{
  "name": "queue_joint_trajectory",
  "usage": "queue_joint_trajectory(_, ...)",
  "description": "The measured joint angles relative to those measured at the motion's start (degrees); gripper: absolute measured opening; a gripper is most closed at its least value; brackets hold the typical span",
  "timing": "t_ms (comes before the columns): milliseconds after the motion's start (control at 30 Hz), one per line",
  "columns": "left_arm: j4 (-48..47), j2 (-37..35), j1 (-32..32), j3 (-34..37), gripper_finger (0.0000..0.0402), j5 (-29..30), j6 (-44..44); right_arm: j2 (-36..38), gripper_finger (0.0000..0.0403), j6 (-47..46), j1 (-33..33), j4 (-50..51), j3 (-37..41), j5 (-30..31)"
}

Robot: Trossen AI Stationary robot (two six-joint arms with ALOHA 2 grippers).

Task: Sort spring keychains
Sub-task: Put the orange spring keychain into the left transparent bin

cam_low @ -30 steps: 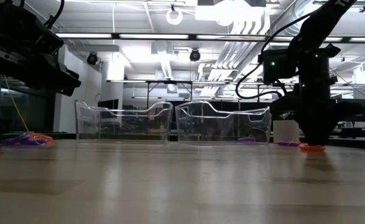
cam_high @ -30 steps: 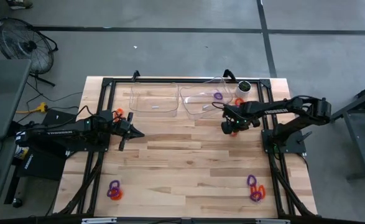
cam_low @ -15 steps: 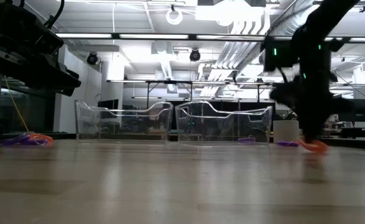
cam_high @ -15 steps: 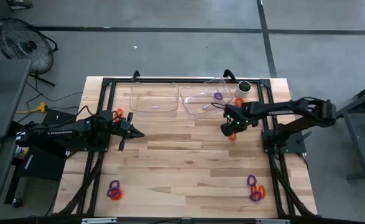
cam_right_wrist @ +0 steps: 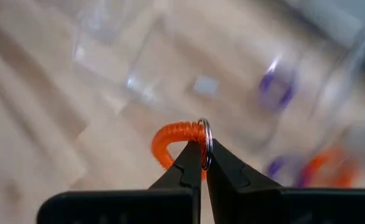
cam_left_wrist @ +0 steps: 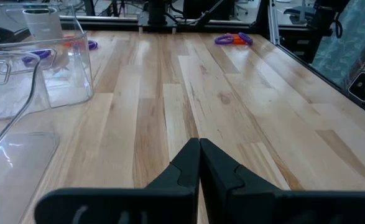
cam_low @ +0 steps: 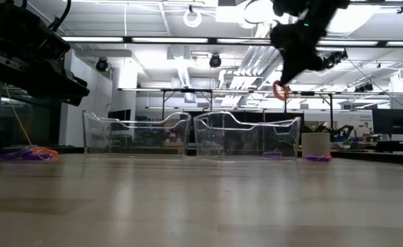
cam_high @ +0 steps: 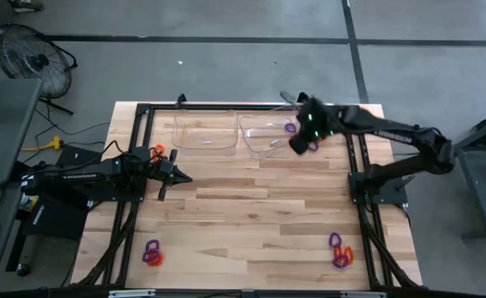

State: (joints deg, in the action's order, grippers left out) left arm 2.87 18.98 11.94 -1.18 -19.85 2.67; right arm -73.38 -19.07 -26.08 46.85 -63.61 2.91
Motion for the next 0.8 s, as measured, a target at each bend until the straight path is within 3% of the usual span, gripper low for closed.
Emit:
queue_joint_trajectory(133, -0.01, 0.00, 0.00, -0.01, 0.0001, 0.01, -0.01, -8.59, 0.0001, 13.41, -4.20, -3.76, -10.77, 0.40)
queue_joint_trajectory(467, -0.01, 0.02, 0.00, -0.01, 0.0001, 0.01, 0.00, -32.41, 0.0000, 31.88, -5.01, -4.33, -36.05, -9.81)
queue_joint_trajectory(800, 0.00, 0.02, 0.01, -0.01, 0.0001, 0.00, -0.01, -45.77, 0.0000, 44.39, -1.99, -0.74, -49.44, -14.47)
